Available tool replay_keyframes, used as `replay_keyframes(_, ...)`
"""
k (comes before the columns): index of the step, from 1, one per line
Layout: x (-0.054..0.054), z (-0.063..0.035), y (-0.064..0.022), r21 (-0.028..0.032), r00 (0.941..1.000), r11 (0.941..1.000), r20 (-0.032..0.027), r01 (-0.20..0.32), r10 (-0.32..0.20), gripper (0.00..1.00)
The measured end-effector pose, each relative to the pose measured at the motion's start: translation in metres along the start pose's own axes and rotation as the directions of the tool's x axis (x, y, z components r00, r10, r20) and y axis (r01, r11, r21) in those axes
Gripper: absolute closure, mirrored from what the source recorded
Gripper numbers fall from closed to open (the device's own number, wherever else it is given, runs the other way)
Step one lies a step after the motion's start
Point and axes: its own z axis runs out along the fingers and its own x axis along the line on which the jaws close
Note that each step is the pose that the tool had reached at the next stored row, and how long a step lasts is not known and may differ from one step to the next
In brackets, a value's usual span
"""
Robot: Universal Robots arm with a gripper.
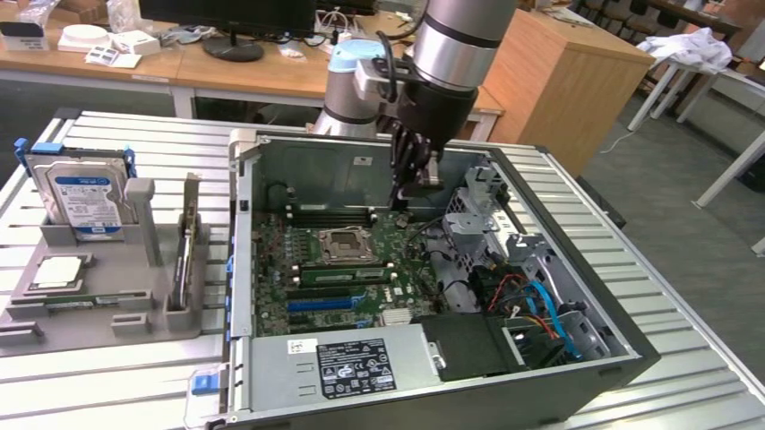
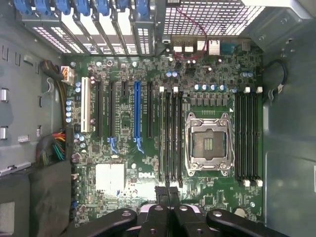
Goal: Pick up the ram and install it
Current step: 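Press down the ram until it locks into place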
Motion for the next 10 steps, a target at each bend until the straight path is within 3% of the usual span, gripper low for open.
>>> replay_keyframes(10,0.0003,-0.0004,-0.0091,0.0000,1.0000,1.0000,-0.0001,0.000,0.000,0.89)
